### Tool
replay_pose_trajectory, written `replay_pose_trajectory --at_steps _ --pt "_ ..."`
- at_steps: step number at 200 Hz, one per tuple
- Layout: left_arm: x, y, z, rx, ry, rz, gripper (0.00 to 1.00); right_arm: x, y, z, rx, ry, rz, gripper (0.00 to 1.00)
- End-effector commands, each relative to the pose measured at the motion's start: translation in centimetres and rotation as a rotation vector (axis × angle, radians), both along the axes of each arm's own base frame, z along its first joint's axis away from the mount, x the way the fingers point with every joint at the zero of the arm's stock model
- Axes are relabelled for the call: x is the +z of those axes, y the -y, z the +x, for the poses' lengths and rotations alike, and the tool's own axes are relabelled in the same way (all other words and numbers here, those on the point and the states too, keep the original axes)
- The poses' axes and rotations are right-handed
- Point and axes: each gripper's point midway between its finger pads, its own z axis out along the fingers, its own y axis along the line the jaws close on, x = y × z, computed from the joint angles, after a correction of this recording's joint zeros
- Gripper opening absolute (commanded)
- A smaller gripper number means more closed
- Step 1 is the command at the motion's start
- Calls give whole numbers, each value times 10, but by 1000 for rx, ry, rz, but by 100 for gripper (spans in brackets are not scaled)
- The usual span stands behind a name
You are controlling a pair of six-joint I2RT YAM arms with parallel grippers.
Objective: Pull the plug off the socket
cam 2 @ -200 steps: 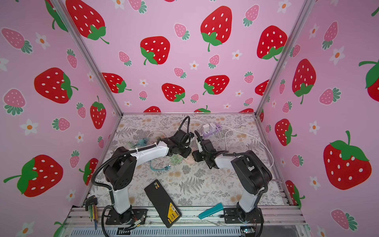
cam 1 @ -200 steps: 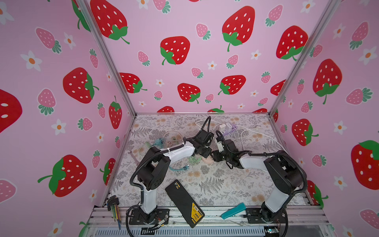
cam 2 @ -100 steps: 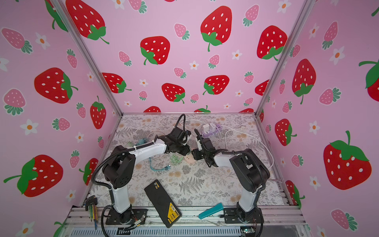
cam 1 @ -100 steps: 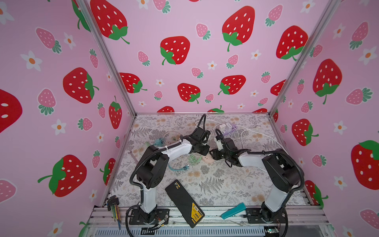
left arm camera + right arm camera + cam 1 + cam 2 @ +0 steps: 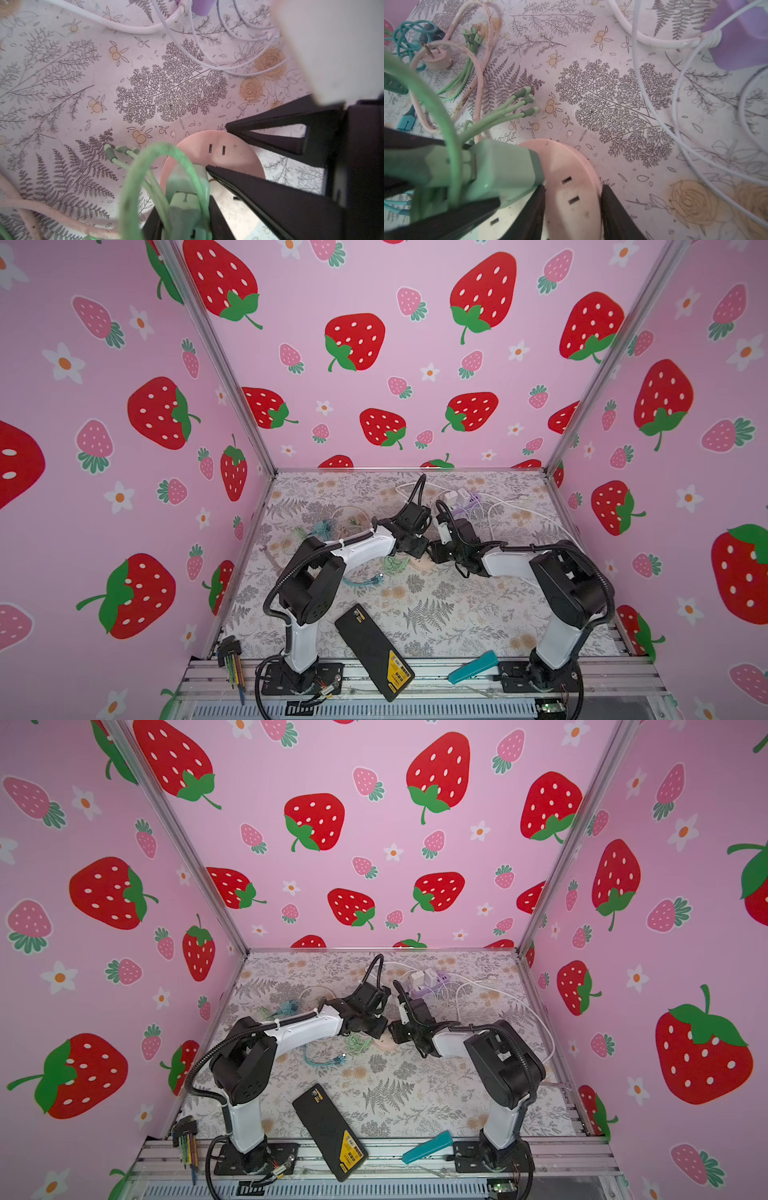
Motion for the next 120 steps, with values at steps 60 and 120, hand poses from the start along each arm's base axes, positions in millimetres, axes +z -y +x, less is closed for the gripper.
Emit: replay_pose_trajectory --at_steps 60,120 --pt "2 -52 7 100 94 315 10 -67 40 -37 -19 -203 -204 44" --pt "-3 -37 4 80 4 200 10 -70 35 -40 7 -221 -199 44"
